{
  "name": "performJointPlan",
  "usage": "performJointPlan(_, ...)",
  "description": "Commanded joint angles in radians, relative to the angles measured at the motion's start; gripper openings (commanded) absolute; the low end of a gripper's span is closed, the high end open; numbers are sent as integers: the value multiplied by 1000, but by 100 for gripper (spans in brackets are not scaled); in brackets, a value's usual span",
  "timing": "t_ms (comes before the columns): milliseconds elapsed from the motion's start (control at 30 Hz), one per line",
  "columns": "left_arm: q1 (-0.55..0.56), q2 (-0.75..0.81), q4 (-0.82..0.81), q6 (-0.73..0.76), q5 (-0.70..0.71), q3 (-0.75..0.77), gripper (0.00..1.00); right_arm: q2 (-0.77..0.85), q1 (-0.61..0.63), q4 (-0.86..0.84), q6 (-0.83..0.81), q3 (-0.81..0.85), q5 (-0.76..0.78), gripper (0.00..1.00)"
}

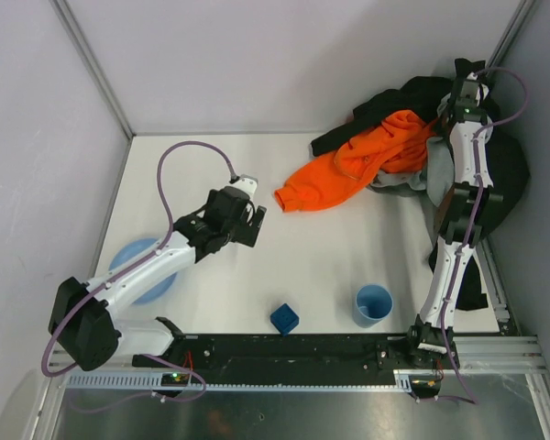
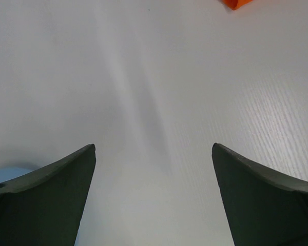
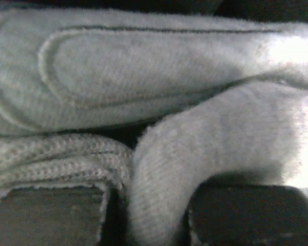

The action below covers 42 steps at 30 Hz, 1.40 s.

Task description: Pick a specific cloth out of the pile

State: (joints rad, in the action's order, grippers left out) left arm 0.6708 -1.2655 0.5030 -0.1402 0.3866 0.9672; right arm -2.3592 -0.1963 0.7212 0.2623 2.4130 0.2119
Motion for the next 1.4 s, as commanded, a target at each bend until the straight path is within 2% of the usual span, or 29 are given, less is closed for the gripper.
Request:
performJointPlan(0,-36,0,-39,-37,-118,34,100,-116,-25,46,61,0,-109,0)
performJointPlan(233,-90,-56,-85,-97,-382,85,100,-130,-38,26,94,-127,-251,0)
performJointPlan(467,-78,-300,-117,-191,-604,317,100,-71,-53,-44,119,-256,-324,2)
performJointPlan(633,-33,-527,-117,-217,-653,542,100,-40,-79,-55,123,-305,-410,11)
performJointPlan(933,40,-937,-118,-288,-758,931,100,119,-102,-189,124,-525,-500,32)
performJointPlan(1167,95,-1168,-118,-358,-832,1207,100,132,-103,-215,127,-580,-573,39)
performJointPlan(1367,124,-1325,-118,-401,-802,1381,98,176,-106,-222,110,-635,-565,55)
